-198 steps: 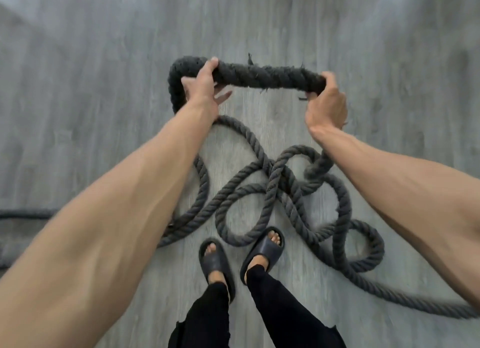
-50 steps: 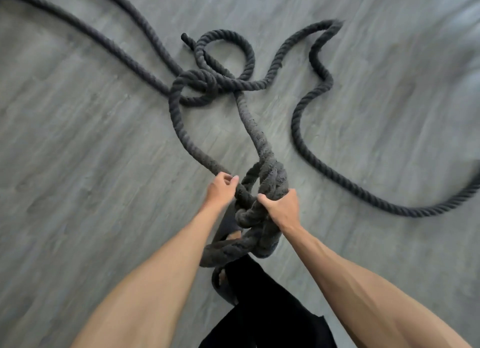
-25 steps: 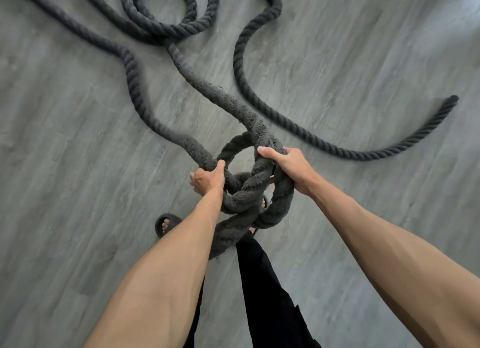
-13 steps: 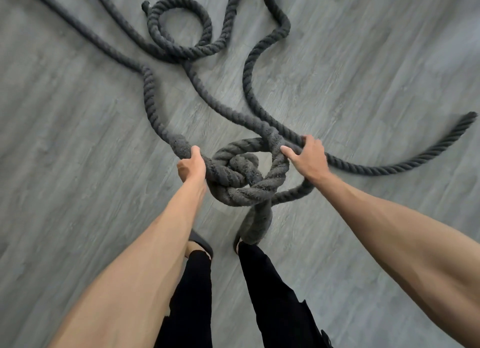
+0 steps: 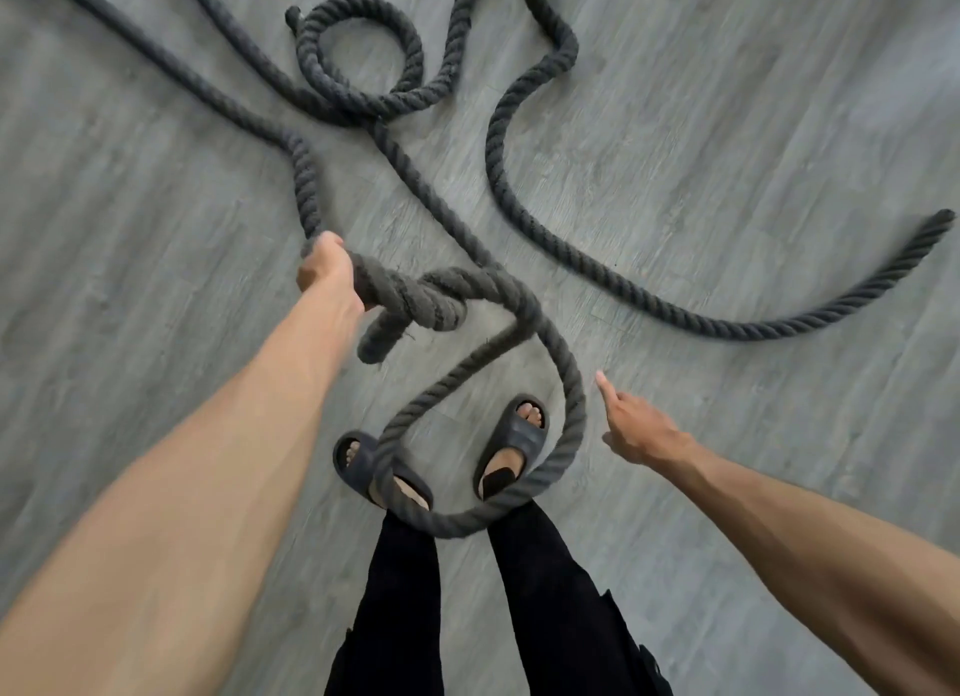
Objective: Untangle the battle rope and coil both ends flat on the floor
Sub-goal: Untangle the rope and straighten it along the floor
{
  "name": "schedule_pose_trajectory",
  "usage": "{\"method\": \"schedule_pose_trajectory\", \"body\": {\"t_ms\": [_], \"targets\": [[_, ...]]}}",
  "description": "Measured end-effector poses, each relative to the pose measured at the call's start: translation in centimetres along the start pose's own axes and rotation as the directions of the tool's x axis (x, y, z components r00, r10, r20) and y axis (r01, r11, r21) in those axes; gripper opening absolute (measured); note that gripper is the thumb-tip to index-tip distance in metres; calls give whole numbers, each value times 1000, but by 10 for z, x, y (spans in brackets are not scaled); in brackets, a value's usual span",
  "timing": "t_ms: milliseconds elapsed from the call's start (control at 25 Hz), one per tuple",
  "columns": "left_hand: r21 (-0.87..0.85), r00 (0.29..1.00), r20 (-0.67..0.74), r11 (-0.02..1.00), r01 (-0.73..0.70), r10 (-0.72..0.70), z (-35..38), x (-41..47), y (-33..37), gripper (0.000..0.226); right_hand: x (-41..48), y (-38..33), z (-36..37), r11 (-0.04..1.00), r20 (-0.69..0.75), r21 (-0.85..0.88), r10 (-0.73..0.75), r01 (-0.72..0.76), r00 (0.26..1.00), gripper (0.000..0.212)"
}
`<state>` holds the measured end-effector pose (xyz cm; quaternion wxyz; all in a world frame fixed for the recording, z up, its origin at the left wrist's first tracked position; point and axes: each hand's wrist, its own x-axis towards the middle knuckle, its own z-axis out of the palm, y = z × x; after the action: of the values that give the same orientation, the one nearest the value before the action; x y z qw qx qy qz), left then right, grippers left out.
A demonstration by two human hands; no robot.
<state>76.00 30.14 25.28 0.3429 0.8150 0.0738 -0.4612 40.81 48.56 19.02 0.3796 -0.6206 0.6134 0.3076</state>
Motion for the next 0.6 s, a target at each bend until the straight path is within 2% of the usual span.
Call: {"method": "schedule_pose_trajectory", "body": {"t_ms": [80,160,200,280,320,400,440,520,600], "targets": [[75,999,51,997,1,-5,-1,-4,15,29,7,-21,-9,987,-169,119,-91,111,981,106],[175,990,134,984,15,-39,-4,-26,18,21,18,-79,-33,922,-344,223,-230,317,910,116],[229,980,178,972,42,-85,-5,-36,16,19,22,-109,-46,882,-384,277,-263,382,885,113],[301,961,230,950,83,-157,-10,-43,12,24,28,-147,-64,795,-476,419,-218,438,852,83],[287,951,256,953,99,-176,-15,-42,11,30,27,-153,-65,779,-562,406,-199,477,803,66],[189,926,334,975,117,-175,-17,-36,9,47,21,-148,-57,782,-685,311,-210,541,697,52],[108,913,373,985,131,-163,-16,-36,3,61,15,-145,-53,764,-681,354,-185,540,708,48],[62,910,409,997,49,-70,-14,-42,-20,80,-1,-148,-55,679,-593,584,-17,445,805,51],[237,888,458,958,-158,33,-17,-46,-61,75,-3,-155,-65,546,-444,778,129,310,887,72]]}}
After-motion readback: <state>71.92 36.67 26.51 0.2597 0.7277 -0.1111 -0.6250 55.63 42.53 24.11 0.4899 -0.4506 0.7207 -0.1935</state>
